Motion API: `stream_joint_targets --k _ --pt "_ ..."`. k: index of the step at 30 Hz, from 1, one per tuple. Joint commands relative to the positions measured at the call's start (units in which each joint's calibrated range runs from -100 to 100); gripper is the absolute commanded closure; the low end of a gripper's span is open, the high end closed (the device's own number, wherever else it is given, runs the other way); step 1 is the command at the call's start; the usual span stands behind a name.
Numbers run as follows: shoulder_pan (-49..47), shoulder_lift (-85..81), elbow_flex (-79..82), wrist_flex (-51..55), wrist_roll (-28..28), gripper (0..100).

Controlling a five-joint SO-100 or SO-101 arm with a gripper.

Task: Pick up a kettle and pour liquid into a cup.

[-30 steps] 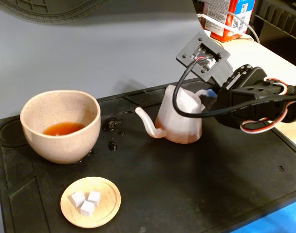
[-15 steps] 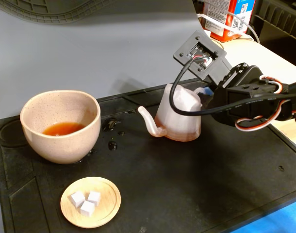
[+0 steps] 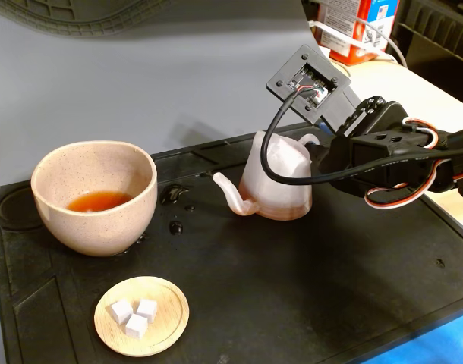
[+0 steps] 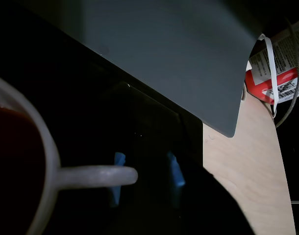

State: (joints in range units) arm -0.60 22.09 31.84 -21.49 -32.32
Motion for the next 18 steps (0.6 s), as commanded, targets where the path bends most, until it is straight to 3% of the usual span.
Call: stream_joint_targets --k 1,18 --pt "0.0 -0.9 -0.4 -1.0 2.4 82" --pt "-1.3 -1.4 1.5 -1.5 3.4 82"
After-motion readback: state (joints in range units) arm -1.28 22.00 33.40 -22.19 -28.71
